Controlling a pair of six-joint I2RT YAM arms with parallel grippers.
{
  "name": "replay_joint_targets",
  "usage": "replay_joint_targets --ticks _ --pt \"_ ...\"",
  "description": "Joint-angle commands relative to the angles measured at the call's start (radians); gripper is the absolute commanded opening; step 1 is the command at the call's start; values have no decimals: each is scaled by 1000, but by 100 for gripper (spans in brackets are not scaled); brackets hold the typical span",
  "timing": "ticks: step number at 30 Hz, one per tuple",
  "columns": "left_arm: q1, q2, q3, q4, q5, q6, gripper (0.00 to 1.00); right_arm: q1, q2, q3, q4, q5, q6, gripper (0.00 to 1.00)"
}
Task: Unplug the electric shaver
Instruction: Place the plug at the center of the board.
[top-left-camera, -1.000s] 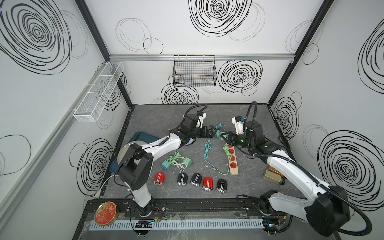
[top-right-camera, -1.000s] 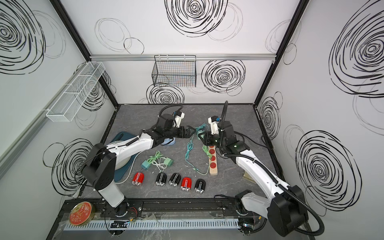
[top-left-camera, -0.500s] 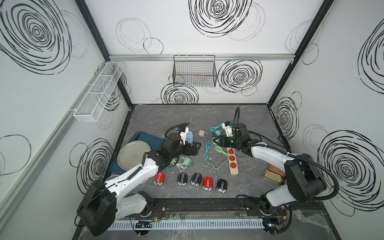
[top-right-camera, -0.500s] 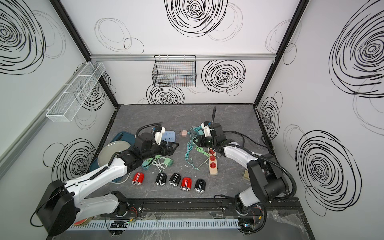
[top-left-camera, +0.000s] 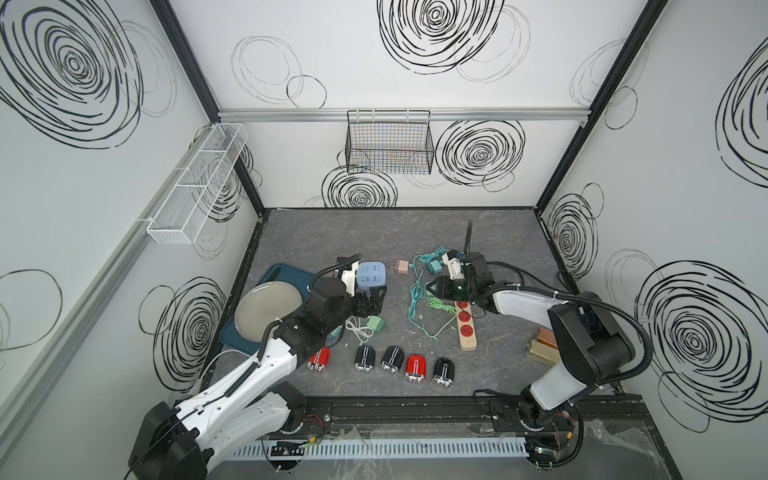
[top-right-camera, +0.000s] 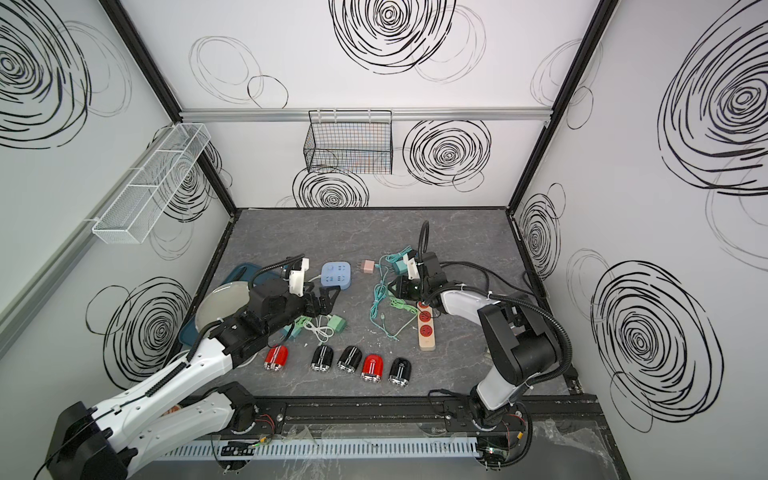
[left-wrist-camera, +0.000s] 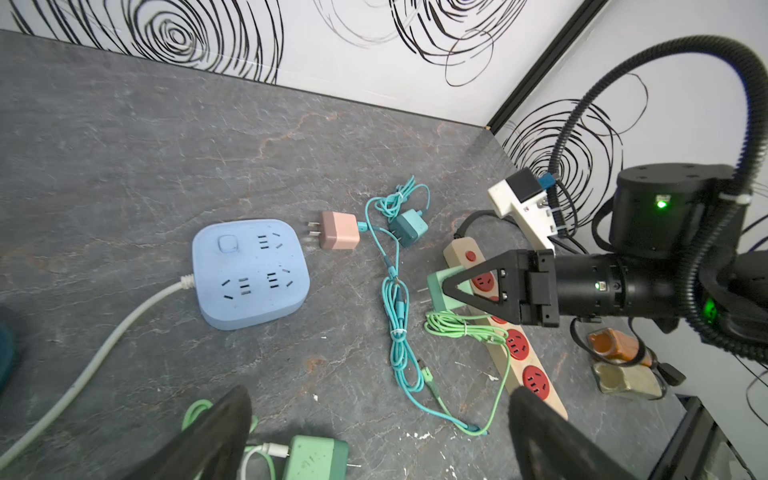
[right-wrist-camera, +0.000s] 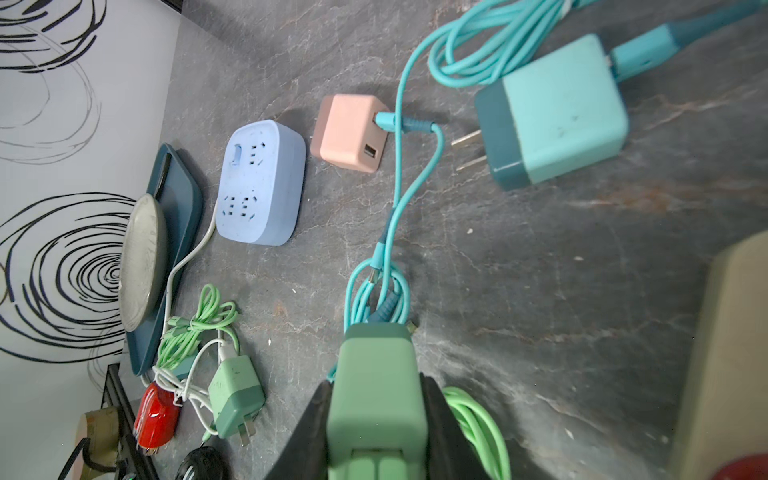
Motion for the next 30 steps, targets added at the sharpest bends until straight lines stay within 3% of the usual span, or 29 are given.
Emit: replay_joint_targets --ticks 1,11,17,20,25,28,30 --pt "15 -14 16 -13 -75 36 99 -2 -53 -9 -20 52 -2 36" --pt "95 -22 16 15 -57 73 99 -5 -218 -3 -135 120 -71 66" --pt "212 3 -2 72 -31 84 99 -11 -363 -33 -155 182 -126 100" --pt "286 38 1 88 8 91 99 -23 -423 -40 -167 200 -153 100" --pt "367 41 -39 150 -47 165 99 -37 -515 -56 -188 305 -180 100" --pt "394 18 -91 200 -157 199 99 -65 -578 -81 -197 381 -181 100" --pt "422 1 -145 271 -146 246 99 -87 -617 -95 -210 466 -158 100"
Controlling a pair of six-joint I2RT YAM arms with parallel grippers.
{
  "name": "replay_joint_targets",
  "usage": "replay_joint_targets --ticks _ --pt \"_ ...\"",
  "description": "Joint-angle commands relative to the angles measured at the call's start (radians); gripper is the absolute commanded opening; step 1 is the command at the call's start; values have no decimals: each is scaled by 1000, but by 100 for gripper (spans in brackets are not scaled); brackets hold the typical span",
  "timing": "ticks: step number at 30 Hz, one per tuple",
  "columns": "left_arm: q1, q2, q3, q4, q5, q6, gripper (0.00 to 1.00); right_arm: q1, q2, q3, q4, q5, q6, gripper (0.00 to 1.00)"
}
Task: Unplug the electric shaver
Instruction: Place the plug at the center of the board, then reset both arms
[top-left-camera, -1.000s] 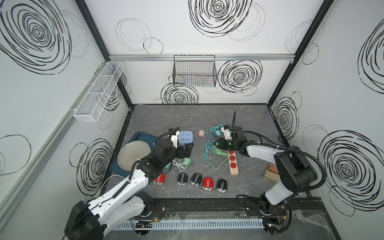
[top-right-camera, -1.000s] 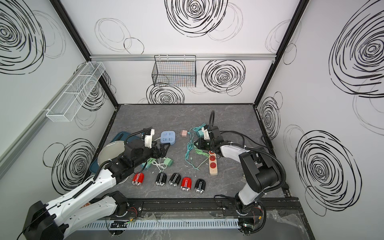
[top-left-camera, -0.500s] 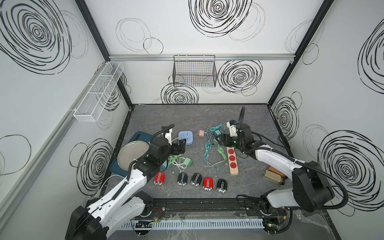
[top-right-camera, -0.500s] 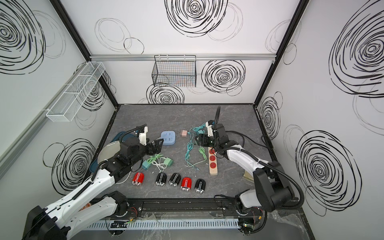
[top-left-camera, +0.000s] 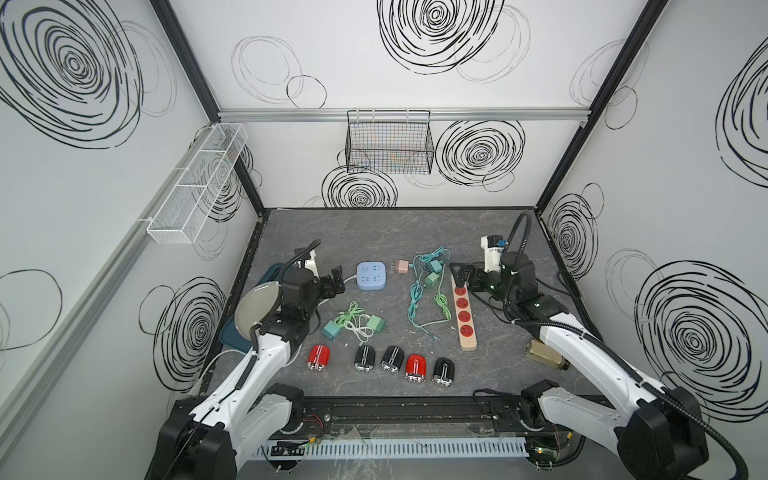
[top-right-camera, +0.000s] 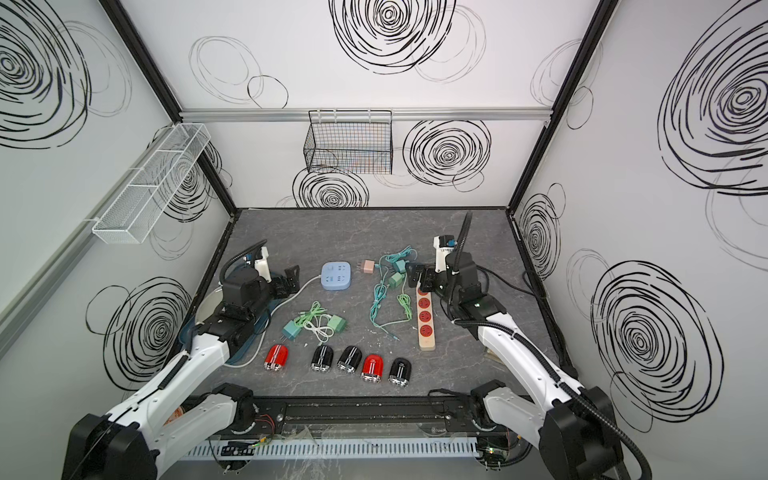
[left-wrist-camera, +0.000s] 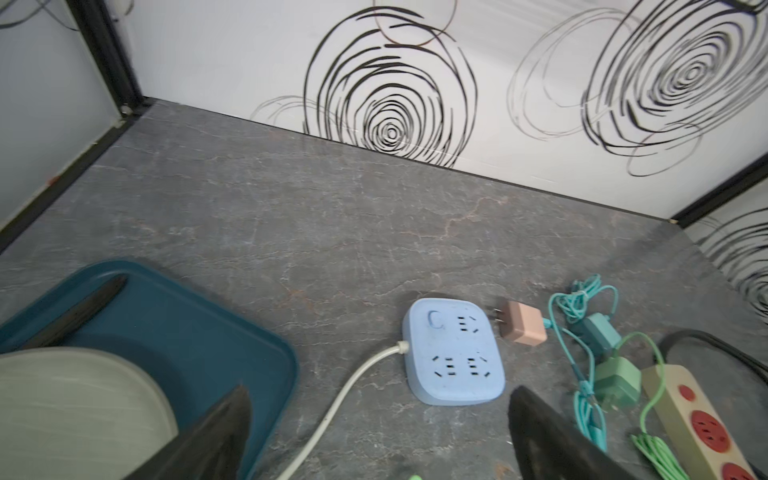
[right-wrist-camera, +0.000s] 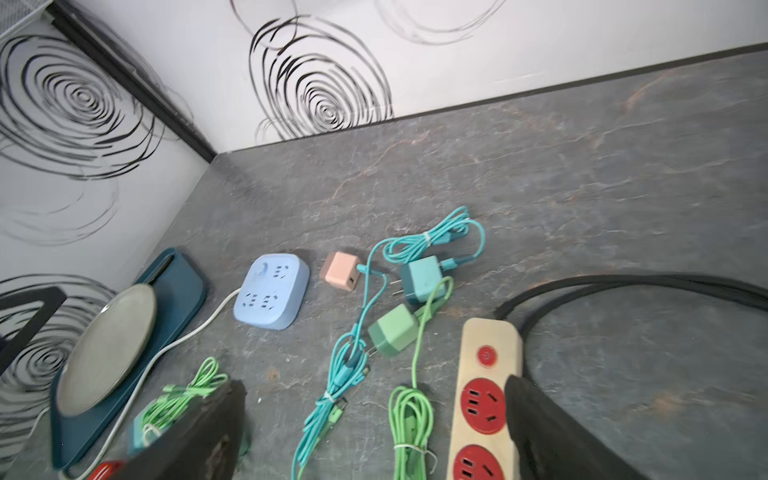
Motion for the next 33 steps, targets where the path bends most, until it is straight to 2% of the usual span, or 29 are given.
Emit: replay_joint_targets --ticks 1,5,9,11,14,20,23,28,30,33 --pt "37 -32 -74 155 -59 109 99 -31 -61 -33 -32 182 14 100" --pt "52 -52 -153 272 -152 189 99 -77 -118 -90 25 234 -13 100" --pt "74 -3 -197 404 -158 209 99 -80 -155 -178 135 379 -78 100" --pt "76 28 -238 519 -159 218 99 -93 -176 -217 181 412 -129 100" --pt "76 90 -288 659 -159 243 99 -134 -212 -273 235 400 -179 100" --pt "79 261 -326 902 -124 317 99 -258 -261 -392 383 290 -246 100" --pt "84 340 -304 977 -96 342 99 -298 -241 -422 435 287 -257 100" --pt "124 530 -308 1187 -38 316 99 -328 -180 -468 548 276 -299 100" --pt "134 495 -293 1096 -24 314 99 -346 -150 -479 598 267 -313 100" --pt "152 510 -286 1105 10 303 99 -374 -91 -492 663 230 -321 100"
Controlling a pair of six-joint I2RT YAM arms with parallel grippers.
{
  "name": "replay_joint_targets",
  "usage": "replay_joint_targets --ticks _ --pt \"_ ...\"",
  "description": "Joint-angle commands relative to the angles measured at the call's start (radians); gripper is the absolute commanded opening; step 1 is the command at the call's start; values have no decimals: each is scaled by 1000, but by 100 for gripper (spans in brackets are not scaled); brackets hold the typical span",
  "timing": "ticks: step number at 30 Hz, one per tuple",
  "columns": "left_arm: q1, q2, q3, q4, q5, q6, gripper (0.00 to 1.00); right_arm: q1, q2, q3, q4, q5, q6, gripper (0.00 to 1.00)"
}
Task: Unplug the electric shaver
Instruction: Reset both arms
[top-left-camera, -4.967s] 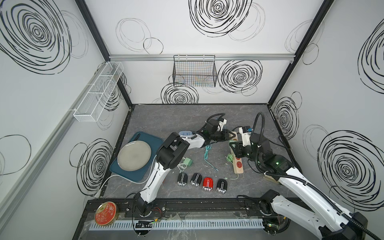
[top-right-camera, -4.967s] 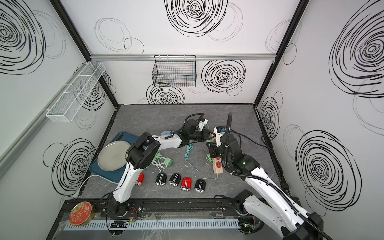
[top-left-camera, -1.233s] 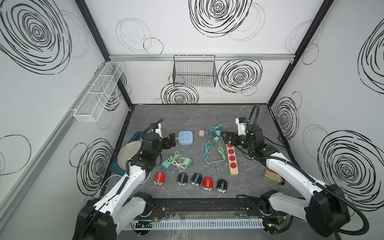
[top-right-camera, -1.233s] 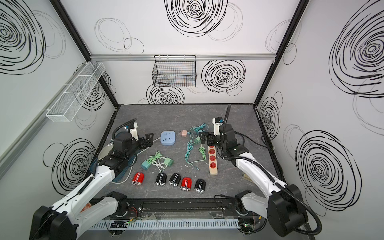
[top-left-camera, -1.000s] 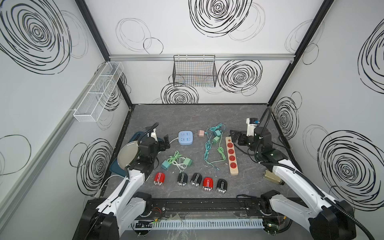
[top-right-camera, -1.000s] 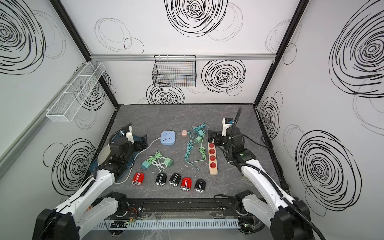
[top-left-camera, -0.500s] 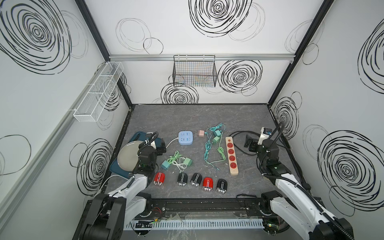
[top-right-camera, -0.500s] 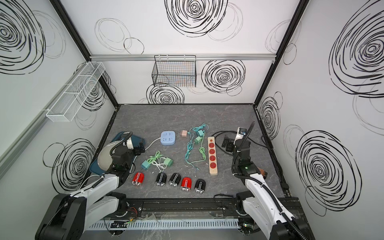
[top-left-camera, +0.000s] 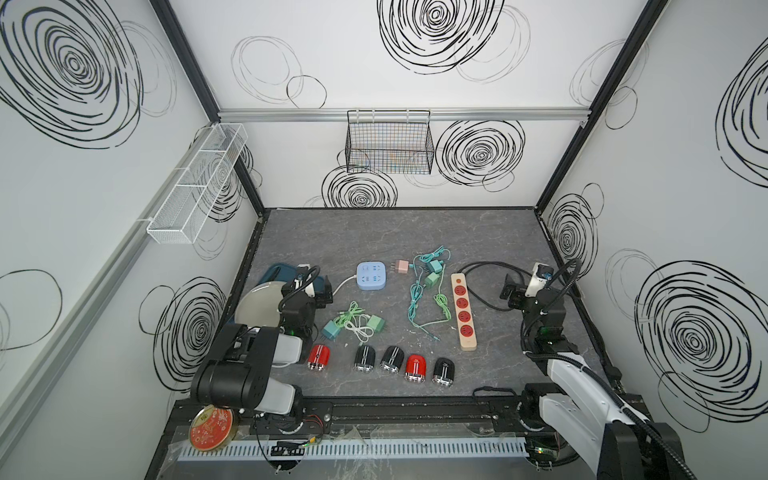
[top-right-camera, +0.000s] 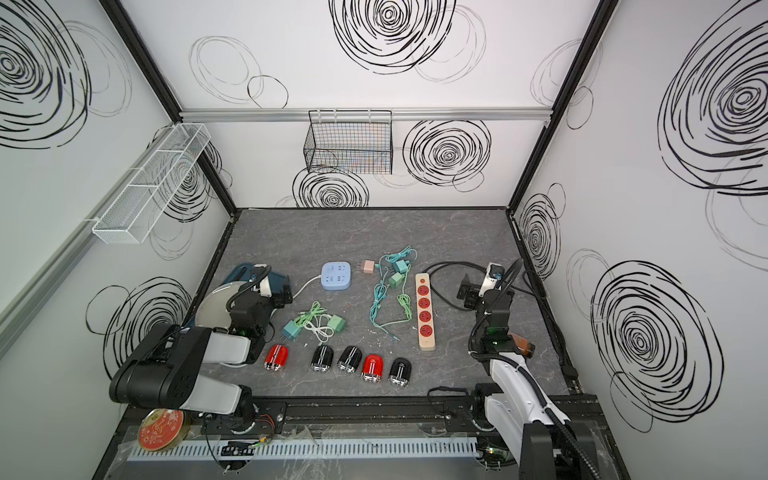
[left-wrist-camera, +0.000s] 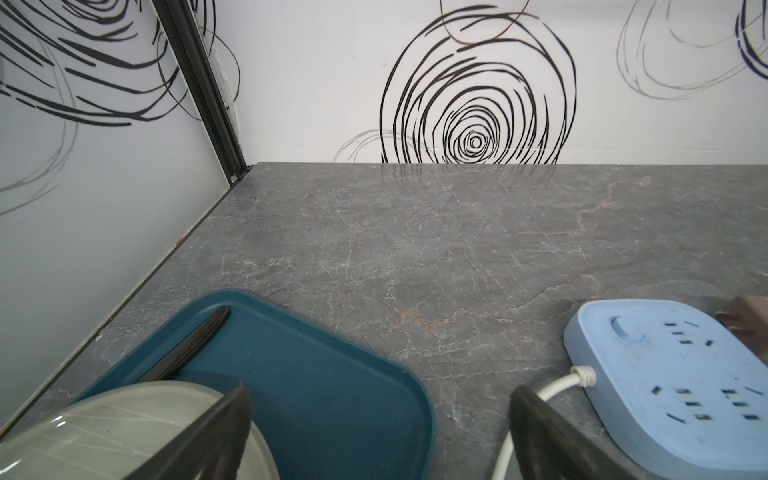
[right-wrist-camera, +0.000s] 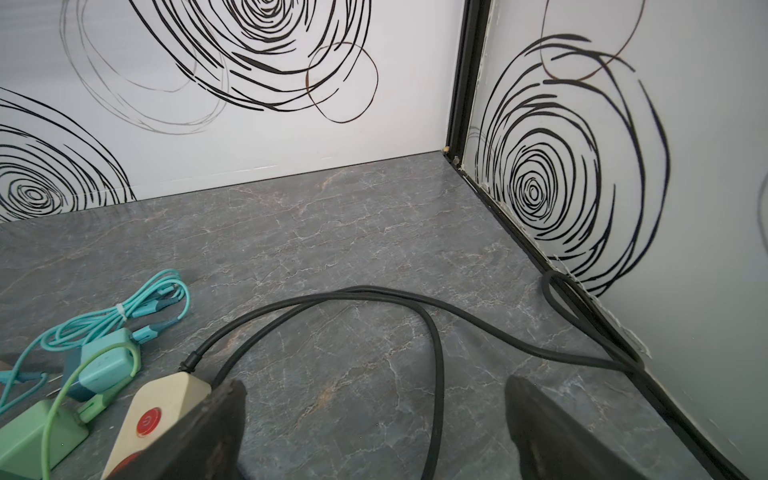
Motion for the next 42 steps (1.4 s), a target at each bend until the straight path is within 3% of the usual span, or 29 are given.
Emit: replay_joint_targets --ticks 1,10,14,17,20,26,42 --pt "23 -8 29 73 55 6 99 -26 53 -19 154 -42 -37 100" --pt "20 -8 25 85 51 7 99 -67 213 -37 318 -96 -46 100" --pt "18 -8 25 85 49 9 99 -86 298 -11 357 -223 -46 100" --pt "18 -7 25 86 48 8 99 -80 375 -51 518 -284 -54 100" --pt "19 -8 25 85 47 9 99 -48 497 -72 657 -262 -89 100" --pt "18 -8 25 86 48 9 99 -78 557 99 392 -290 -51 100" --pt "18 -8 26 86 48 8 99 -81 560 101 392 -281 -48 100"
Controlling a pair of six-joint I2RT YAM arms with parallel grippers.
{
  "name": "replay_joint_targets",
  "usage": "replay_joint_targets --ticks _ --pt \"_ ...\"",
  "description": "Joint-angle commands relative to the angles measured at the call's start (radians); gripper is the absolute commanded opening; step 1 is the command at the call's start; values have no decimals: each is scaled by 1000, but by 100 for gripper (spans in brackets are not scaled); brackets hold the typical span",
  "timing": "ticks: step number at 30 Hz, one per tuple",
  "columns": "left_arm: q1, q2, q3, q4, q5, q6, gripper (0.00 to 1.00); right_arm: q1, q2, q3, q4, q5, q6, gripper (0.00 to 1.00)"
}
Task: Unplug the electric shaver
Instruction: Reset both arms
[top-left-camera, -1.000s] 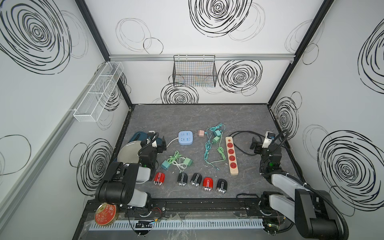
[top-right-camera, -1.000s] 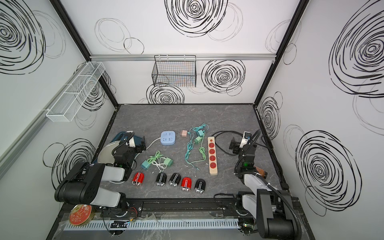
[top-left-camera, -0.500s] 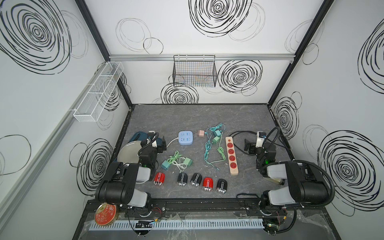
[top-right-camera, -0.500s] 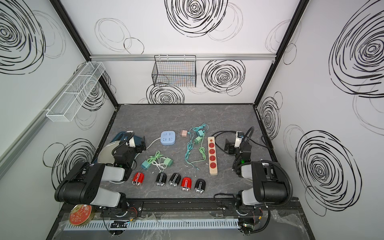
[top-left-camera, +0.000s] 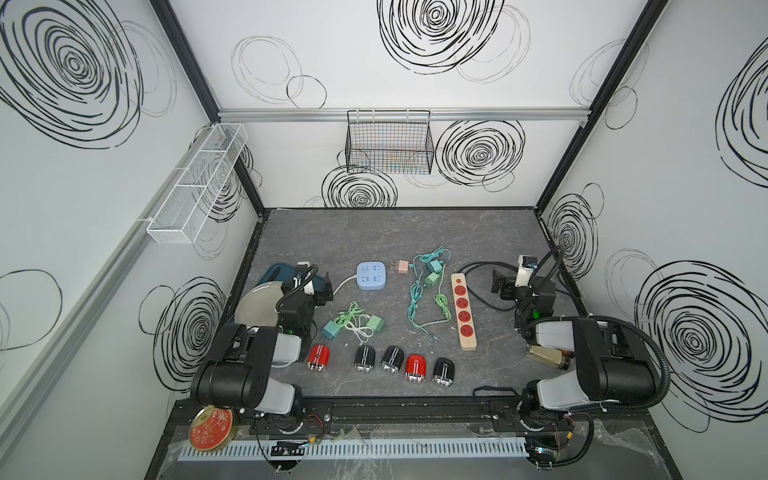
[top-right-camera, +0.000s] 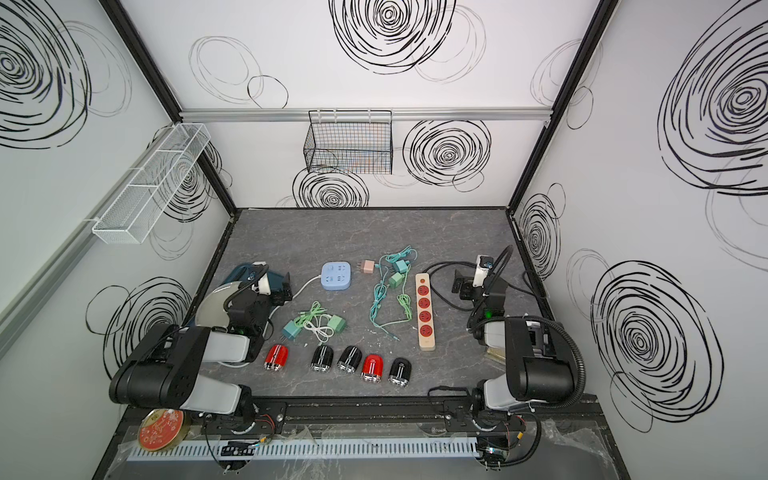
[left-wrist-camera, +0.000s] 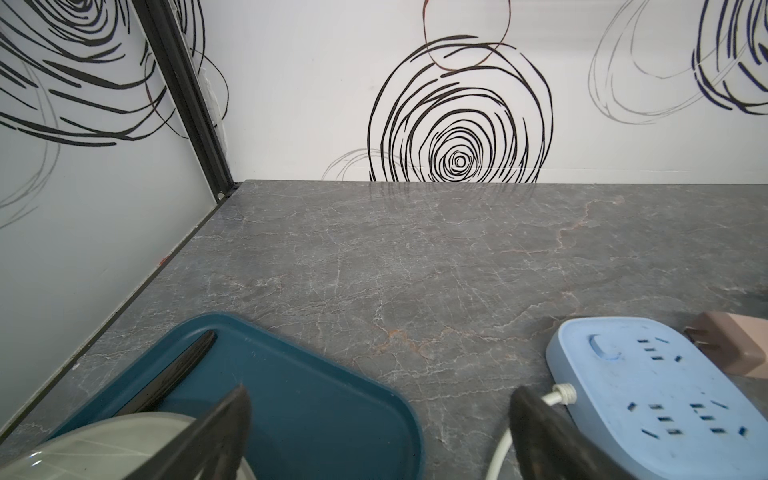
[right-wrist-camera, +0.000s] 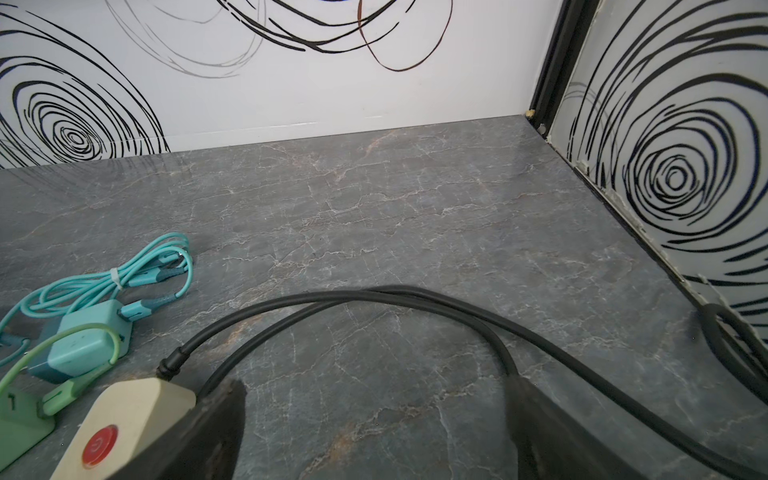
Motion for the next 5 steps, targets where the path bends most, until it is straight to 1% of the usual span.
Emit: replay_joint_targets --ticks 1,5 --pt "3 -7 17 67 5 8 99 5 9 18 -12 2 5 100" --pt "3 -7 17 67 6 8 99 13 -4 1 6 27 3 100"
